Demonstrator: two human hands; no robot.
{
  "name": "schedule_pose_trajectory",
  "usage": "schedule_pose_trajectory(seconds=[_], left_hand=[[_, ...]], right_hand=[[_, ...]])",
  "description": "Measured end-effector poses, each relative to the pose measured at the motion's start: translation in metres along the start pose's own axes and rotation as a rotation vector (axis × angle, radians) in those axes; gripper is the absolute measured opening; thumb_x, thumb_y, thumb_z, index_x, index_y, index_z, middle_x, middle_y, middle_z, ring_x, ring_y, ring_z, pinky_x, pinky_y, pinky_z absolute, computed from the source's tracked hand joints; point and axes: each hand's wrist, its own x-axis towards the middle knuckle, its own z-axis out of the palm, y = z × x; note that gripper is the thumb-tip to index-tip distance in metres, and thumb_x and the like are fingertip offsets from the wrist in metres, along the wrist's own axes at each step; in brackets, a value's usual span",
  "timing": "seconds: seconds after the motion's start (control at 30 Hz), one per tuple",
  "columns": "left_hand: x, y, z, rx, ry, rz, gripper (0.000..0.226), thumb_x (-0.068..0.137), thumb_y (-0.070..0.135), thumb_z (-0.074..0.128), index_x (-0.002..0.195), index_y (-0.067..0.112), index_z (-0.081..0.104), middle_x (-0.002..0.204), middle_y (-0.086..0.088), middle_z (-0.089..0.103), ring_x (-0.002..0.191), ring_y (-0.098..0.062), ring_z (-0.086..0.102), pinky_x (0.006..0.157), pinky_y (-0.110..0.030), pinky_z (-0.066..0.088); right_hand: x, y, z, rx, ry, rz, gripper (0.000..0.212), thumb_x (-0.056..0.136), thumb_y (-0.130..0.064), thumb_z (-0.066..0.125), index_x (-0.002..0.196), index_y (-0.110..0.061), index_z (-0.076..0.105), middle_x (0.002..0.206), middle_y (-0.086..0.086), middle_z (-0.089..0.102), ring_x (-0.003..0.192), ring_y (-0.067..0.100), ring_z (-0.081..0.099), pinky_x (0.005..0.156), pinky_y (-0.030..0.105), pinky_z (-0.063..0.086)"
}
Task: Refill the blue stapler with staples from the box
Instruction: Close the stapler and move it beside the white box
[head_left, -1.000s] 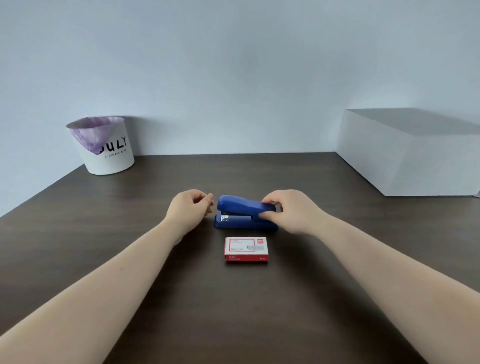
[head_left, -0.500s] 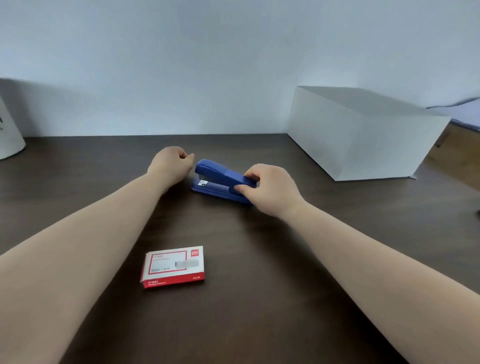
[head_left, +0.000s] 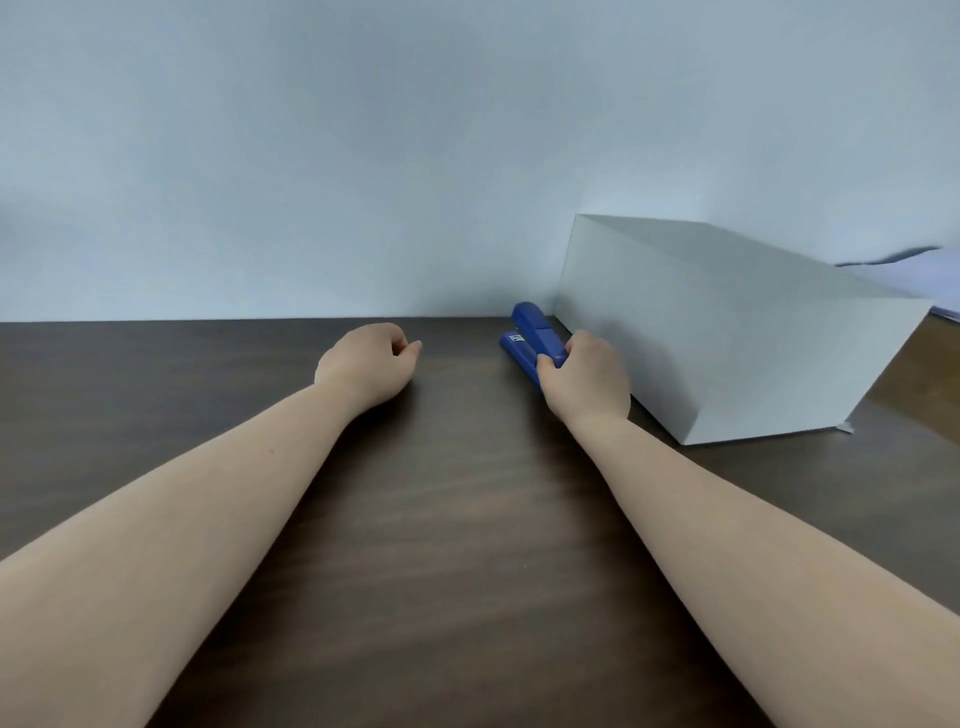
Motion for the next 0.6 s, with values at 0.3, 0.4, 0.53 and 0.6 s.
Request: schedule_pose_trajectory(seconds=[0.3, 0.4, 0.53, 0.6], left_hand=[[0.03, 0.008, 0.021, -0.028, -0.028, 0.124, 0.03, 0.087, 0.042, 0.047, 0.072, 0.019, 0.058, 0.074, 0.002, 0.06, 0.08, -0.025, 0.057, 0.068, -0.033, 0.044], [0.033, 0.011, 0.023, -0.027, -0.039, 0.14, 0.029, 0.087, 0.042, 0.047, 0.072, 0.019, 0.057, 0.07, 0.003, 0.058, 0.077, -0.025, 0.057, 0.066, -0.032, 0.041], [0.033, 0.012, 0.023, -0.013, -0.033, 0.147, 0.028, 0.088, 0.041, 0.047, 0.075, 0.018, 0.058, 0.071, 0.001, 0.058, 0.078, -0.025, 0.057, 0.066, -0.032, 0.042], [0.032, 0.013, 0.023, -0.001, -0.026, 0.156, 0.028, 0.088, 0.04, 0.047, 0.077, 0.017, 0.058, 0.07, 0.003, 0.057, 0.078, -0.025, 0.057, 0.066, -0.032, 0.042]], right_hand=[[0.05, 0.011, 0.022, -0.117, 0.05, 0.006, 0.026, 0.092, -0.021, 0.048, 0.106, 0.0, 0.055, 0.115, 0.019, 0.054, 0.095, 0.037, 0.058, 0.063, 0.035, 0.038], [0.058, 0.01, 0.025, -0.146, 0.08, 0.017, 0.023, 0.092, -0.017, 0.048, 0.104, 0.001, 0.055, 0.123, 0.018, 0.043, 0.087, 0.039, 0.059, 0.062, 0.036, 0.039], [0.063, 0.01, 0.029, -0.169, 0.088, 0.011, 0.018, 0.091, -0.012, 0.05, 0.103, 0.0, 0.055, 0.125, 0.017, 0.041, 0.083, 0.038, 0.06, 0.06, 0.036, 0.04], [0.063, 0.011, 0.029, -0.19, 0.092, 0.0, 0.017, 0.091, -0.011, 0.05, 0.105, -0.001, 0.053, 0.124, 0.017, 0.041, 0.084, 0.039, 0.06, 0.06, 0.036, 0.04]])
